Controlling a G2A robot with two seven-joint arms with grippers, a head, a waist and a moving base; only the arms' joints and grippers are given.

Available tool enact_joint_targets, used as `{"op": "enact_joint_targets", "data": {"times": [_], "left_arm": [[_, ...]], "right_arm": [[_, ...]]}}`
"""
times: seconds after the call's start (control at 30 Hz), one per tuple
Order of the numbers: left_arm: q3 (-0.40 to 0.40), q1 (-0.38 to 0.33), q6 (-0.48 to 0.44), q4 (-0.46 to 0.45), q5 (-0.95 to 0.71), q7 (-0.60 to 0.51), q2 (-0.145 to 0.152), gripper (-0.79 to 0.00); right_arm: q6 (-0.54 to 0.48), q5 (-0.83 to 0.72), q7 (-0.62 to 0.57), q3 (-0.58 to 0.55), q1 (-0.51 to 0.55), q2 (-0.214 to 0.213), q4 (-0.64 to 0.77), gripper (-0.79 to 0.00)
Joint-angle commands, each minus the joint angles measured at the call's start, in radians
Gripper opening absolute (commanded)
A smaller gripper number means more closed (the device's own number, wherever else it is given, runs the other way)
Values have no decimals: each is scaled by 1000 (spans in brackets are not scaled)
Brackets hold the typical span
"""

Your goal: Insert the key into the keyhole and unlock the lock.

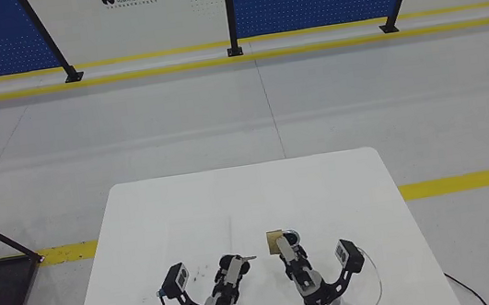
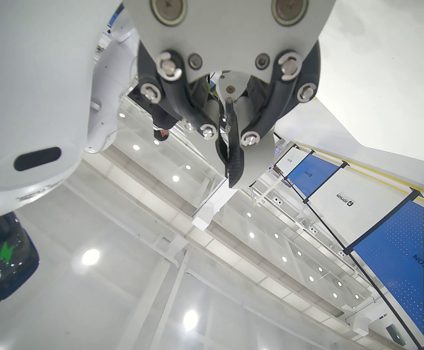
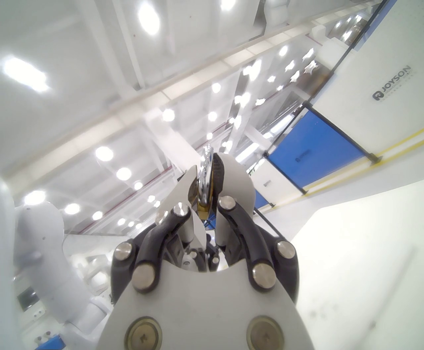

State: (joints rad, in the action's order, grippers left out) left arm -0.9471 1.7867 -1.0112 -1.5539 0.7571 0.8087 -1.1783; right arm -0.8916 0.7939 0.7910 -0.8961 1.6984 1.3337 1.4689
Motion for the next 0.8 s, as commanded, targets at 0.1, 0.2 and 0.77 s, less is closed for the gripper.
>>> {"op": "enact_joint_targets", "data": {"times": [0.1,0.2,0.77], "left_arm": [[-3,-9,2,14,7,2,-11,-785],[-9,-13,-1,19,8,-1,-16,-785],[-23,-8,30,2,-16,-35,-22,-785]], "right_arm": [[-10,18,6,-2,3,2,-4,-785],[-2,34,-17,-2,7,2,-3,-785],[18,-10,-33,-10,9,3,31,-785]]}}
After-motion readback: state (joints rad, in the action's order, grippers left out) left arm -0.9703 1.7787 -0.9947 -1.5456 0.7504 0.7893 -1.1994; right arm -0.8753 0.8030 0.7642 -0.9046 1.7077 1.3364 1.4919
